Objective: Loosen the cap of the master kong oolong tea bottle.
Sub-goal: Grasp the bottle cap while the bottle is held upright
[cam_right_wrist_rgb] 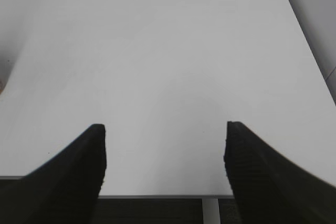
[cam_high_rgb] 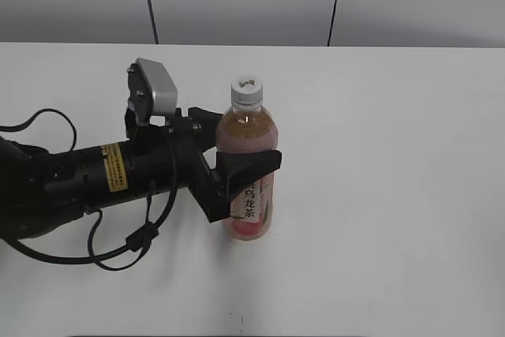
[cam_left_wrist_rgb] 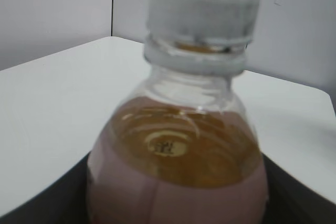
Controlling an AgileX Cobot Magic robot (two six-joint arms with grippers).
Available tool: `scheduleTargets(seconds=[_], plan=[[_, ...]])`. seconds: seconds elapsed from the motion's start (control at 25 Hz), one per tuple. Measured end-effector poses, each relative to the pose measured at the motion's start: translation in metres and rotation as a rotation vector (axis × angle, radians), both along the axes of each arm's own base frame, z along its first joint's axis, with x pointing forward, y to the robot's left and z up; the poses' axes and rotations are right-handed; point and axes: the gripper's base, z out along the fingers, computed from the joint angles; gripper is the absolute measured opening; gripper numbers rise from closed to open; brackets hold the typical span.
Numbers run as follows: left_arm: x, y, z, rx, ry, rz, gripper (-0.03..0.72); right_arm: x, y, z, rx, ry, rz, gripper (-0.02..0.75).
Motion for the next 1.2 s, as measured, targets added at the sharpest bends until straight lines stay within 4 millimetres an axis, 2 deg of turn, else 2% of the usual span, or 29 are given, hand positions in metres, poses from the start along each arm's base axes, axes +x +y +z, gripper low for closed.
scheduleTargets(seconds=[0.64, 0.76, 0.96, 1.08, 1.2], plan=[[0.000, 0.000, 0.000, 0.000, 0.000, 0.000, 0.463, 0.000, 0.001, 0.000, 0.009, -0.004, 0.006, 0.532], [0.000, 0.000, 0.000, 0.000, 0.000, 0.000, 0.463, 0.005, 0.003, 0.009, 0.035, -0.035, 0.021, 0.532], [0.000, 0.000, 0.000, 0.000, 0.000, 0.000, 0.463, 0.041, 0.005, 0.040, 0.045, -0.049, 0.024, 0.532], [0.000, 0.000, 0.000, 0.000, 0.000, 0.000, 0.463, 0.074, 0.009, 0.058, 0.044, 0.012, 0.056, 0.532], [0.000, 0.000, 0.000, -0.001, 0.000, 0.000, 0.463, 0.108, 0.019, 0.070, 0.057, 0.096, 0.160, 0.532]])
